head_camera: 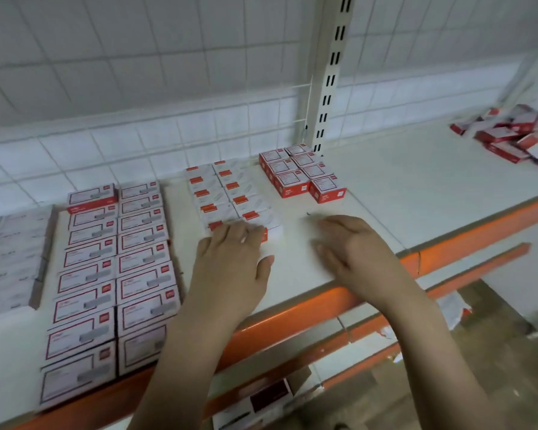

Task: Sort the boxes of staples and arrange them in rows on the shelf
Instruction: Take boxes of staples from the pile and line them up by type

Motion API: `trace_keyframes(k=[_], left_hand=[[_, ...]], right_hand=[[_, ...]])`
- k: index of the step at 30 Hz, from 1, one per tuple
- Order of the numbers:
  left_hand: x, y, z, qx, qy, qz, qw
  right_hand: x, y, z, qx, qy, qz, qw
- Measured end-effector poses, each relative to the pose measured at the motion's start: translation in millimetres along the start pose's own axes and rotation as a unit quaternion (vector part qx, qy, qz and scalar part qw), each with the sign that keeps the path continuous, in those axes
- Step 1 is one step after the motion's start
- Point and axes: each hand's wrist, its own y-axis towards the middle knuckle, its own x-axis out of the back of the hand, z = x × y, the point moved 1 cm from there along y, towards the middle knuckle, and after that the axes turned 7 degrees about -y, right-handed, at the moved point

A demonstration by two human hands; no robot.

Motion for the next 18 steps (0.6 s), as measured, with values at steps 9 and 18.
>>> trace_keyframes(k=[9,18], left_hand=[[-42,41,-122,0.005,0.038,-0.033,0.999],[-93,73,-238,0.008,0.001,-0.027,1.0]], right_hand=[[30,-19,-123,0.013,-0.001,-0.032,0.999],[61,-52,-255,-0.025,0.003,-0.025,0.999]])
